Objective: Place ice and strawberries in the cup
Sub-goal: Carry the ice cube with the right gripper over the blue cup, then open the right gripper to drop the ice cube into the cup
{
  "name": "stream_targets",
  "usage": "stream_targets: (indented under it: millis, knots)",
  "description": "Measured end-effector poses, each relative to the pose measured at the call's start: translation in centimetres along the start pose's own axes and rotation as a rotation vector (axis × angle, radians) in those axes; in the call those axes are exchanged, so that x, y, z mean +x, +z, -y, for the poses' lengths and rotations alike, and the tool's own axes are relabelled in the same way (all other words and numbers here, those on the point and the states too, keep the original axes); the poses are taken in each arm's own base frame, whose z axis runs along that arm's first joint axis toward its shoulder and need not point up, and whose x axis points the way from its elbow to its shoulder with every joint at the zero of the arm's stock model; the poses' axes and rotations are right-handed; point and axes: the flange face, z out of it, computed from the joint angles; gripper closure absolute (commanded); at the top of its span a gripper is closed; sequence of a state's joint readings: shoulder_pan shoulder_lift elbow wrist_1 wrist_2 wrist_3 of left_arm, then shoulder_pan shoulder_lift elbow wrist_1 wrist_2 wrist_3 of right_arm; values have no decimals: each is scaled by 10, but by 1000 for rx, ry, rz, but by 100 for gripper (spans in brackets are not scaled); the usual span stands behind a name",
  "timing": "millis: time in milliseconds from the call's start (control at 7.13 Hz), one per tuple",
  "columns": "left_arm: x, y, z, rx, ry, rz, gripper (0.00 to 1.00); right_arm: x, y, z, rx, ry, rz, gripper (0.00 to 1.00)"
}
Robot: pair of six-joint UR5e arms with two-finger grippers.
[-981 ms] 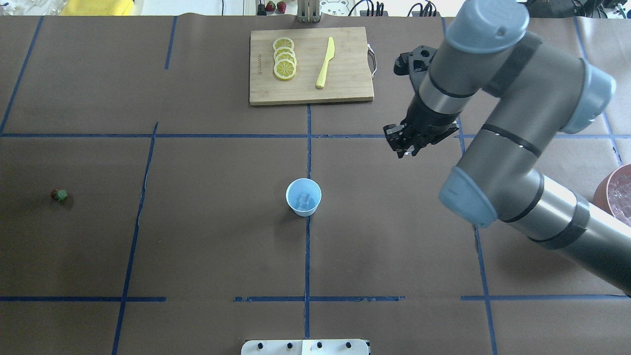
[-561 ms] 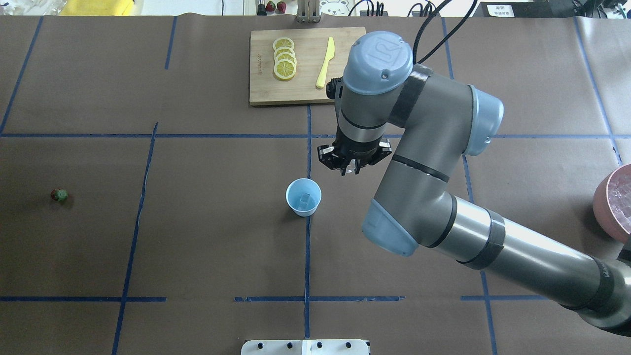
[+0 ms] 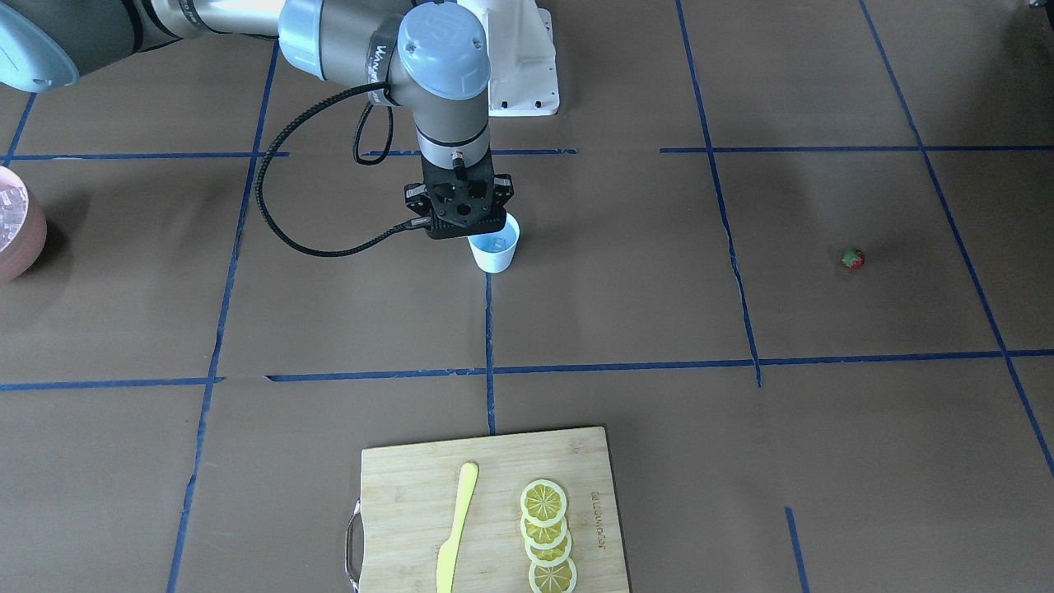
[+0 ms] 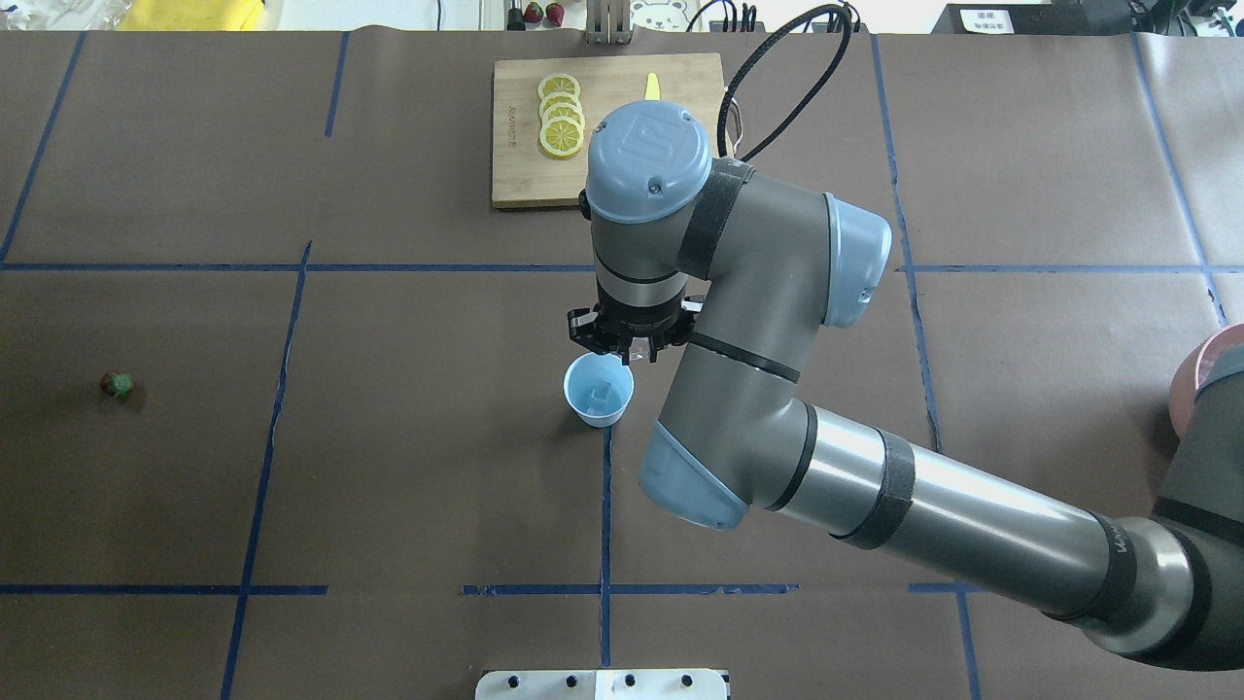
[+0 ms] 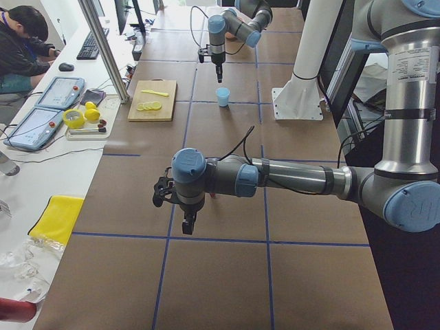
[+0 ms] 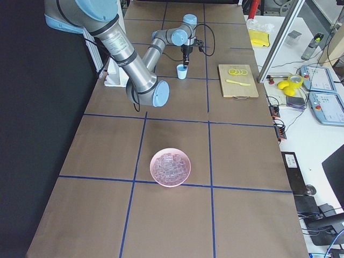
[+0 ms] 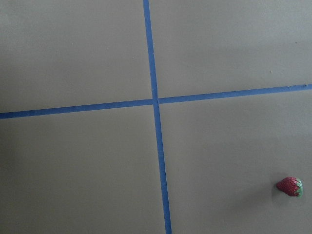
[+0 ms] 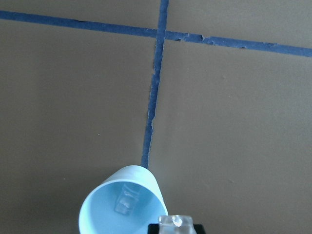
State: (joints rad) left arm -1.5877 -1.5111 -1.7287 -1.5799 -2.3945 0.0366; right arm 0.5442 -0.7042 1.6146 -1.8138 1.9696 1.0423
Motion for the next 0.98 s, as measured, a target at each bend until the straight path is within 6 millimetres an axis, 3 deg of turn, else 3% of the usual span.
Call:
stream_targets:
  millis: [701,841,981]
  knots:
    - [-1,1,-1,-1,-1,0,0,-40,23,-18,-8,-6,-32,98]
    - [-1,1,-1,-2,-2,0,0,-42,26,-19,-11,-8,-36,87]
    - [-1,1,-1,-2,-2,0,0,-43,26,-19,-11,-8,-36,65]
